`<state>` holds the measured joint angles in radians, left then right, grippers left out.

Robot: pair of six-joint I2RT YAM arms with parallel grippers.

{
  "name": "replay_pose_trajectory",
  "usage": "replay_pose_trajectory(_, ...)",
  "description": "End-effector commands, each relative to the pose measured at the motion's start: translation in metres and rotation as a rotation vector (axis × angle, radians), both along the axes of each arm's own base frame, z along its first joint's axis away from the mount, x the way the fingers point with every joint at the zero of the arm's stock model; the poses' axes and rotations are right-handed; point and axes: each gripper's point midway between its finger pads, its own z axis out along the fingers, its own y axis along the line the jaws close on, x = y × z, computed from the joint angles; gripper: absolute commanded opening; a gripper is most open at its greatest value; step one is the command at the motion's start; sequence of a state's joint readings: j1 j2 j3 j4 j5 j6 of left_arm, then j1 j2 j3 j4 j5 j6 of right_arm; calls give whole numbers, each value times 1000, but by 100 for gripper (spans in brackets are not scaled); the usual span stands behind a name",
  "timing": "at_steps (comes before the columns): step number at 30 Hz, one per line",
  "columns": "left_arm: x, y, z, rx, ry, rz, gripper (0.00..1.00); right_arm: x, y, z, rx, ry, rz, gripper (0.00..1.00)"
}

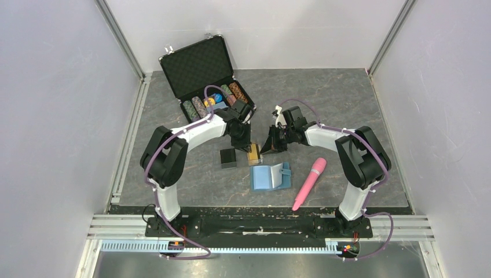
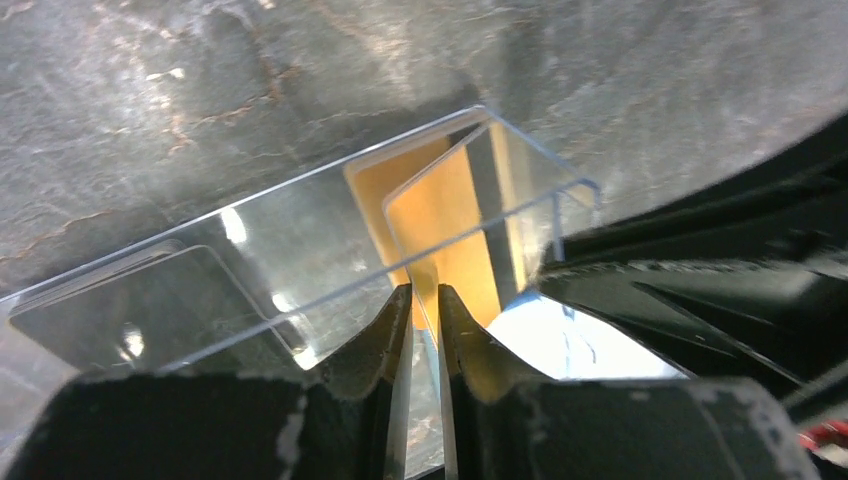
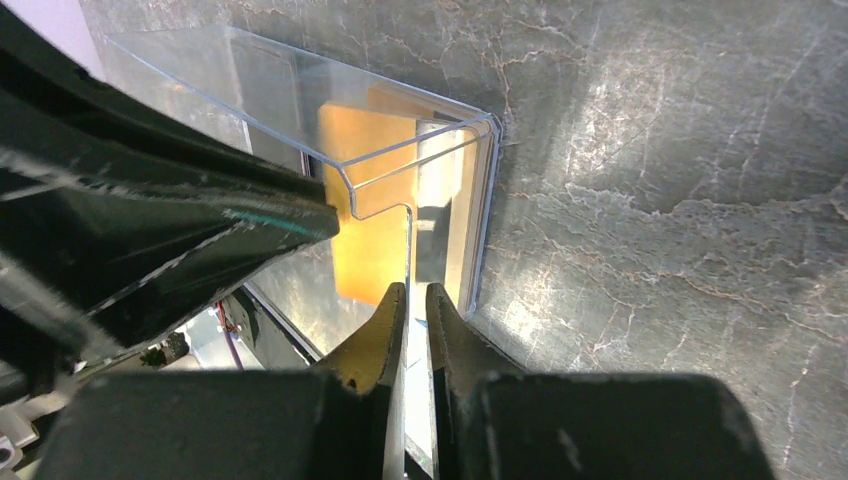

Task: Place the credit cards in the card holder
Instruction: Pick up the credit card from the storage box.

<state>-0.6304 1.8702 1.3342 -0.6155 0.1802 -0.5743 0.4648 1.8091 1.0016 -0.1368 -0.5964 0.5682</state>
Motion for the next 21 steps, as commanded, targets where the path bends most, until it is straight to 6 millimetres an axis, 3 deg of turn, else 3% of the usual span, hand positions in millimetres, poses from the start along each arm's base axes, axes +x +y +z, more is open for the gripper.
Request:
replay_pose_trajectory(1, 2, 14, -11, 105, -13, -38, 21, -7, 8, 18, 59, -15, 43, 0)
replay_pose_trajectory(11, -2, 6, -22, 135, 13, -80, 23, -8, 8, 17, 58, -11, 44, 0)
replay_pose_trajectory(16, -4, 5, -23, 160, 13, -92, 37, -8, 9, 17, 60, -12, 47, 0)
replay_pose_trajectory(21, -4, -3, -18, 122, 7, -97, 39, -8, 9, 15, 59, -8, 47, 0)
